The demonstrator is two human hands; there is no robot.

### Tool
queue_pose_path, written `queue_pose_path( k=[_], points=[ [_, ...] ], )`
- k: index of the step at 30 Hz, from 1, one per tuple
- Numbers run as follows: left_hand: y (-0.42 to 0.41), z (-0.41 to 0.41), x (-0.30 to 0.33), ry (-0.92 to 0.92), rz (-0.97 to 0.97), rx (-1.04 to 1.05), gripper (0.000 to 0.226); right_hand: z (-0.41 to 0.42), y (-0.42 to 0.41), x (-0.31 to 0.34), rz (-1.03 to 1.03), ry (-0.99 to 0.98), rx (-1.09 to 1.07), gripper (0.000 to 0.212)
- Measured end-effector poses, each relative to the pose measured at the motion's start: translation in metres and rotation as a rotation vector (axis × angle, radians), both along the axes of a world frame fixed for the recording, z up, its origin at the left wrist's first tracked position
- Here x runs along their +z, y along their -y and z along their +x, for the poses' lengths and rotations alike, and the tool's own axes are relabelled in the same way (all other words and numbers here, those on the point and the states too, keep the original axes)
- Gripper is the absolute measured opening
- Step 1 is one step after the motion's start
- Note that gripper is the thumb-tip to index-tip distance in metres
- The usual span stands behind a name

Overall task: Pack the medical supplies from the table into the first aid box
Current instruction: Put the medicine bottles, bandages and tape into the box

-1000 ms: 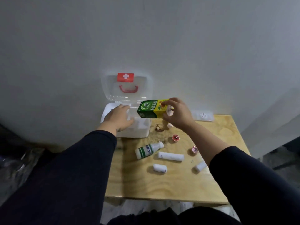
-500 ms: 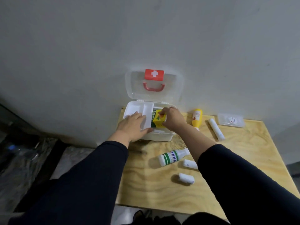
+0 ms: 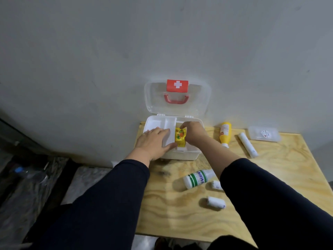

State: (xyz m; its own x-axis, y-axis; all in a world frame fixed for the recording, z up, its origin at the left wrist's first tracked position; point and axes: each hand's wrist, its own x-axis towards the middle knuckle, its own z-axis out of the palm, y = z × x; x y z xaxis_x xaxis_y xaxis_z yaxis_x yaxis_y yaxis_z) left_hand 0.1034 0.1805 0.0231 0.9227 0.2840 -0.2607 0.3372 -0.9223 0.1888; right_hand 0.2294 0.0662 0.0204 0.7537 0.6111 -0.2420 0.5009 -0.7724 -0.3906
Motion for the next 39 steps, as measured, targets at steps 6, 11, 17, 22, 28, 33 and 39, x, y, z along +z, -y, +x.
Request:
queue_pose_path(
  k=[6, 11, 17, 22, 28, 33, 39],
  points=[
    [0.019, 0.043, 0.037, 0.078, 0.024, -0.019, 0.068, 0.020, 0.041, 0.032, 0.214, 0.044, -0.065, 0.050],
    [0.073, 0.093, 0.051, 0.110, -0.011, -0.108, 0.062, 0.057, 0.104, 0.037, 0.247, 0.076, -0.189, 0.049],
    [0.149, 0.150, 0.036, 0.074, -0.065, -0.169, 0.056, 0.109, 0.200, 0.020, 0.146, 0.058, -0.264, 0.045],
    [0.199, 0.186, 0.021, 0.030, -0.076, -0.152, 0.054, 0.156, 0.263, -0.002, 0.055, 0.062, -0.231, 0.043],
    [0.232, 0.199, -0.010, 0.007, -0.116, -0.048, 0.050, 0.193, 0.300, -0.046, 0.066, 0.025, -0.137, 0.050],
    [0.239, 0.195, -0.025, -0.021, -0.136, 0.033, 0.050, 0.197, 0.309, -0.074, 0.062, 0.061, -0.086, 0.043],
    [0.249, 0.195, -0.031, -0.037, -0.105, 0.064, 0.051, 0.196, 0.314, -0.082, 0.245, 0.002, -0.115, 0.026]
  ],
)
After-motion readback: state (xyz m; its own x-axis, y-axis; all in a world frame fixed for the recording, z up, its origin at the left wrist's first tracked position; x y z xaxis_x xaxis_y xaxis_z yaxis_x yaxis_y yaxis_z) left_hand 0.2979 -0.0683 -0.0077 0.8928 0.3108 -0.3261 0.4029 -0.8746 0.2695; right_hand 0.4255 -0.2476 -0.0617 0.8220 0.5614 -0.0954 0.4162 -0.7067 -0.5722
